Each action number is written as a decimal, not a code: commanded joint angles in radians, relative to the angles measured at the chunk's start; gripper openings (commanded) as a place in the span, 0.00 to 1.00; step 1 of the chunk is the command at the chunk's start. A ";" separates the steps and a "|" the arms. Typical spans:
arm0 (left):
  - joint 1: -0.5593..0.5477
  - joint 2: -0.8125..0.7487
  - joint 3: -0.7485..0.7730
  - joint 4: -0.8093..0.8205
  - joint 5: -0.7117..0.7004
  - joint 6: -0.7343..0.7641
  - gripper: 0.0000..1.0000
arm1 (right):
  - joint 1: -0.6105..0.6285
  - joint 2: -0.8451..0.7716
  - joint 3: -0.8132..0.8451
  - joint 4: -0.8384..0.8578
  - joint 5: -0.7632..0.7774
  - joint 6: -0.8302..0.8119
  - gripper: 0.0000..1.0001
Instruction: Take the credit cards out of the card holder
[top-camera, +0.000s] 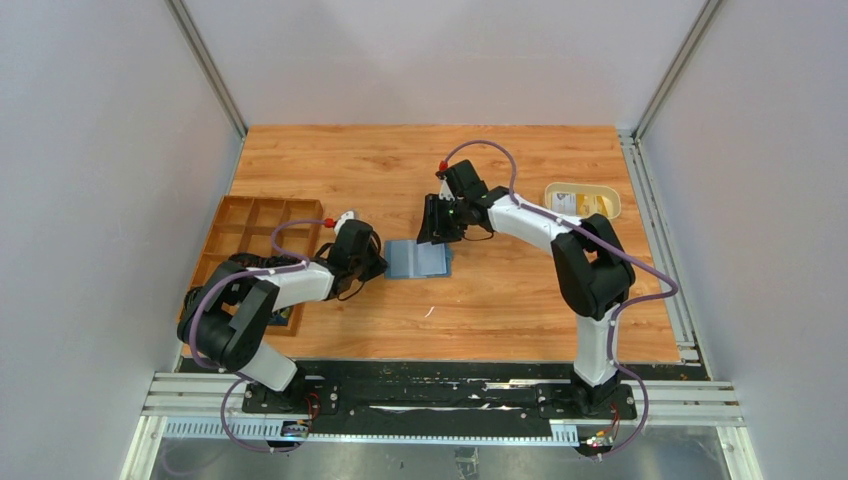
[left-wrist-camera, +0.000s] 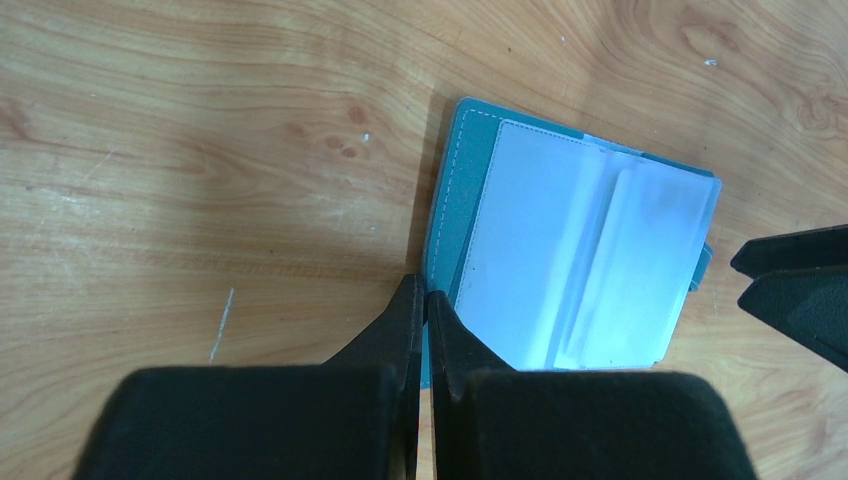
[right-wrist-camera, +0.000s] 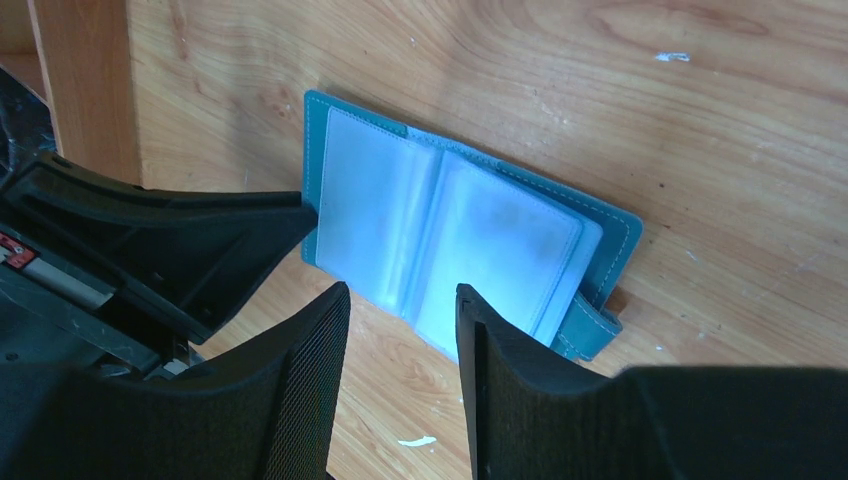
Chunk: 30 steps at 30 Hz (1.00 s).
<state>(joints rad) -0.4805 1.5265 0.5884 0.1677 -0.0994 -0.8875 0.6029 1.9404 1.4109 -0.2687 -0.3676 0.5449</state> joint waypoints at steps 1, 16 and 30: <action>-0.004 -0.028 -0.042 -0.034 -0.044 0.002 0.00 | 0.012 0.033 0.004 0.021 0.001 0.031 0.47; -0.004 -0.040 -0.052 -0.036 -0.053 -0.008 0.00 | 0.012 0.027 -0.095 0.016 0.053 -0.003 0.48; -0.035 -0.027 -0.042 -0.045 -0.093 -0.026 0.00 | -0.007 0.015 -0.164 0.023 0.078 -0.050 0.47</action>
<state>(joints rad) -0.4976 1.4948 0.5571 0.1761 -0.1452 -0.9100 0.6060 1.9568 1.3041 -0.2127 -0.3397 0.5377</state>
